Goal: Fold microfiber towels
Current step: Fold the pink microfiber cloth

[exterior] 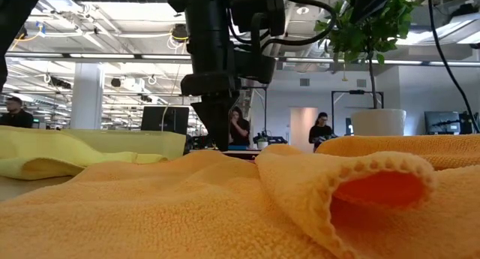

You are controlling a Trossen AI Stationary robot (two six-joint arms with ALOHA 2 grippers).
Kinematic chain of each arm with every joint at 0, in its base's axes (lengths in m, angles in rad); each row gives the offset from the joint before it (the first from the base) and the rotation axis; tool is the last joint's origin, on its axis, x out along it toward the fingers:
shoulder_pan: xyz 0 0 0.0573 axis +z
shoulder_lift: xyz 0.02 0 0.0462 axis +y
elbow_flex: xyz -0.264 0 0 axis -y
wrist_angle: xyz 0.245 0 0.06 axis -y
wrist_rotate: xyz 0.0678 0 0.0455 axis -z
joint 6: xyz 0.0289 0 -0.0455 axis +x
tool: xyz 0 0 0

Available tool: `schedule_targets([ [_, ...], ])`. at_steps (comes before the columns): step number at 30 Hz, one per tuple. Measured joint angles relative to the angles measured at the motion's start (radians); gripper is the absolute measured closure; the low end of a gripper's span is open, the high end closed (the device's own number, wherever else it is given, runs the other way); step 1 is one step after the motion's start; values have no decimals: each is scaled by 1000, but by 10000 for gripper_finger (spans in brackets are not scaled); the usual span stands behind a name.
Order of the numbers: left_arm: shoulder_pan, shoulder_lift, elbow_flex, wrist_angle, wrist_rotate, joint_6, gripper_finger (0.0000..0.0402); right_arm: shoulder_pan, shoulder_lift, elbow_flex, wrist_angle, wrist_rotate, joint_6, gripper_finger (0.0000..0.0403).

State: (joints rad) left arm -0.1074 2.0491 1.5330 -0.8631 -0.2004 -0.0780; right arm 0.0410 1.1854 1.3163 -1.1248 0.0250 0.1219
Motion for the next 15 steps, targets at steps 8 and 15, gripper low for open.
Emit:
schedule_targets([
  [8,4,17,-34,25,-19,-2,286,-3,0,0,-1,2,0,220],
  [15,9,16,-52,-2,-73,-31,286,-3,0,0,-4,2,0,220],
])
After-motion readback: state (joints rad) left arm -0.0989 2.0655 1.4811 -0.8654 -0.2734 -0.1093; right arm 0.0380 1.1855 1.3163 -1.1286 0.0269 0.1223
